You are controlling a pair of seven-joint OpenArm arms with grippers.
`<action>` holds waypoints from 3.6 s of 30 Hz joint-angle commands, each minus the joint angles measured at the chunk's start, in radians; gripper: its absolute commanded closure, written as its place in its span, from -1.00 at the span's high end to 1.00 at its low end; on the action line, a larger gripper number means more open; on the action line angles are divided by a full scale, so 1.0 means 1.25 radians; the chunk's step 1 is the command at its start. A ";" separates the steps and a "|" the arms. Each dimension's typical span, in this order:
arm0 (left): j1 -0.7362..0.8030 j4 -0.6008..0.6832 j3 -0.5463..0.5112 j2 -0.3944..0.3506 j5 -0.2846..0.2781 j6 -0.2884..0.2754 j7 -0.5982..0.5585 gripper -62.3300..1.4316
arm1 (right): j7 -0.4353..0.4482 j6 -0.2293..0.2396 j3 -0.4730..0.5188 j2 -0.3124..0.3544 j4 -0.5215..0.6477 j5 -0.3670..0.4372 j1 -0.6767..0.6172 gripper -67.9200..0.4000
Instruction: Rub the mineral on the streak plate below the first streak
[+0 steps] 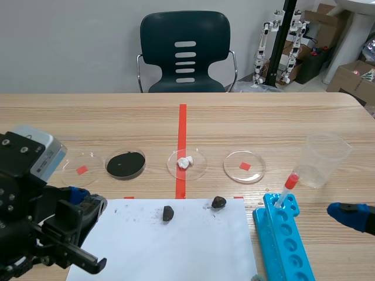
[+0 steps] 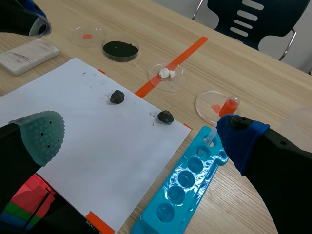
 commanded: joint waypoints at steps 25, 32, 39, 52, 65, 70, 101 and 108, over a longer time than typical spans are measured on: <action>-0.293 -0.219 0.002 -0.020 -0.050 0.240 0.513 -0.55 | 0.012 -0.003 0.003 0.000 0.011 0.005 0.001 1.00; -0.338 -0.238 0.026 -0.062 -0.064 0.287 0.565 -0.55 | 0.012 -0.003 0.003 0.000 0.011 0.005 0.001 1.00; -0.354 -0.244 0.027 -0.070 -0.114 0.287 0.593 -0.55 | 0.012 -0.003 0.003 0.000 0.011 0.005 0.001 1.00; -0.398 -0.329 0.027 -0.075 -0.167 0.284 0.609 -0.55 | 0.012 -0.003 0.003 0.000 0.011 0.005 0.001 1.00; -0.439 -0.432 0.027 -0.077 -0.208 0.275 0.598 -0.55 | 0.012 -0.003 0.003 0.000 0.011 0.005 0.001 1.00; -0.440 -0.432 0.027 -0.076 -0.208 0.269 0.587 -0.55 | 0.012 -0.003 0.003 0.000 0.011 0.005 0.001 1.00; -0.439 -0.416 0.027 -0.077 -0.087 0.258 0.616 -0.55 | 0.012 -0.003 0.003 0.000 0.011 0.005 0.001 1.00; -0.439 -0.396 0.027 -0.088 -0.068 0.279 0.635 -0.55 | 0.012 -0.003 0.003 0.000 0.011 0.005 0.001 1.00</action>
